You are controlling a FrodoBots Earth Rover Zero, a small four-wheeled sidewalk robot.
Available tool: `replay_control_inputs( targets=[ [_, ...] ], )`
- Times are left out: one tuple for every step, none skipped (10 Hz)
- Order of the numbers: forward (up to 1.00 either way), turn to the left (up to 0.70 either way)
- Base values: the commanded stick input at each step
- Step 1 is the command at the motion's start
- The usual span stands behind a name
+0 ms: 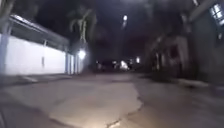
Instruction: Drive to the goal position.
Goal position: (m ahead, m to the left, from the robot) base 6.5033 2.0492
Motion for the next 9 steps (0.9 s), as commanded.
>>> replay_control_inputs(
  targets=[
    [0.70, 0.00],
    [0.70, 0.00],
    [0.70, 0.00],
    [0.70, 0.00],
    [0.70, 0.00],
    [0.70, 0.00],
    [0.70, 0.00],
    [0.70, 0.00],
    [0.70, 0.00]
  ],
)
